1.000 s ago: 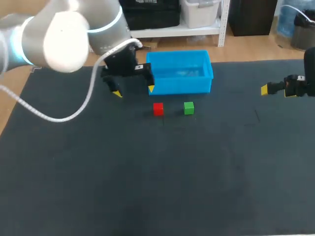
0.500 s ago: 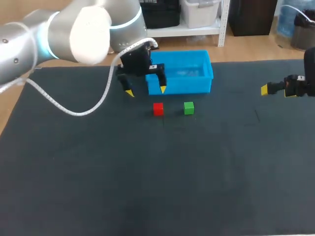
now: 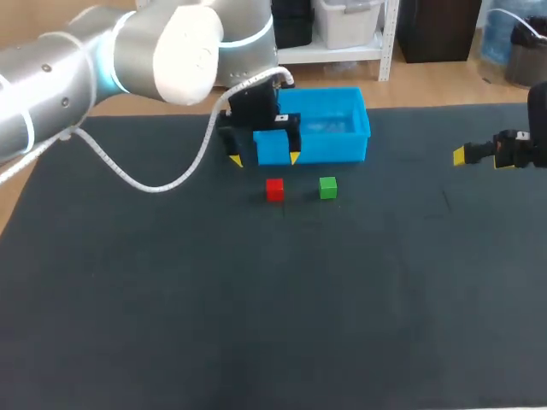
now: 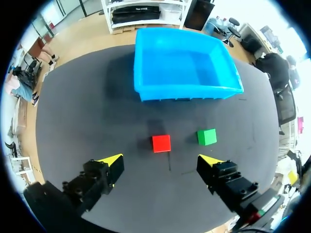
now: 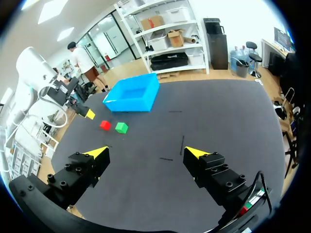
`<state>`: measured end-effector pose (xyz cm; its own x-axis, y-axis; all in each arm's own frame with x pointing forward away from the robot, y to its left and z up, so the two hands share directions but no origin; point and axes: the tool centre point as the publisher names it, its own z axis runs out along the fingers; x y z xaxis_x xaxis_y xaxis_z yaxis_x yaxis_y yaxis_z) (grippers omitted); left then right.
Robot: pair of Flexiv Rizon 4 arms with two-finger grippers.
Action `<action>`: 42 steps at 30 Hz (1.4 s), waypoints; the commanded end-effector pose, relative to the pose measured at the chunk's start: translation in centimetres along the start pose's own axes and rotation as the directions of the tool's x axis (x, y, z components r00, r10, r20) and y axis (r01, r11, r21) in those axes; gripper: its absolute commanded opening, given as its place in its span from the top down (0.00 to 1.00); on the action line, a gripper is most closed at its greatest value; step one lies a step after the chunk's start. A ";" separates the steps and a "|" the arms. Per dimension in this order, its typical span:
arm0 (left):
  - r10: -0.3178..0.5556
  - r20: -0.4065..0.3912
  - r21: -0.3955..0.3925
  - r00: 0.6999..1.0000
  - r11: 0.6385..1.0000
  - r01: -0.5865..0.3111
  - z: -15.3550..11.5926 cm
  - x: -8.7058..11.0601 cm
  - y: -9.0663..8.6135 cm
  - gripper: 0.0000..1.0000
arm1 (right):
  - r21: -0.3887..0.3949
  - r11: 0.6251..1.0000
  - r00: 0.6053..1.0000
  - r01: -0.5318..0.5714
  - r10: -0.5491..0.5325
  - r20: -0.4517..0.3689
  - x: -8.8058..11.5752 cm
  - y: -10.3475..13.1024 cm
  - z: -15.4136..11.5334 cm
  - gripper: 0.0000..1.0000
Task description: Use the left arm to pick the red cube and place it into the blue plastic box first, then use the right arm to grasp the green cube and put it into the same blue plastic box after the first action is fully finished.
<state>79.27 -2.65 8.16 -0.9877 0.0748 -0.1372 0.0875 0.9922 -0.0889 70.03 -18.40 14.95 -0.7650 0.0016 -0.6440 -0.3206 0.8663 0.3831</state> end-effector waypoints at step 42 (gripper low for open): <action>-0.034 0.012 -0.071 0.999 0.997 0.035 7.8 -1.0 -0.3 0.00 | -0.001 1.000 1.000 0.001 -0.001 -0.001 0.0 -0.1 0.0 0.00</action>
<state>80.90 -3.49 0.83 -0.9877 0.0421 -0.1509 0.0467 0.9985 -0.0275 70.03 -18.40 14.95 -0.7650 0.0017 -0.6440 -0.3205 0.8663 0.3831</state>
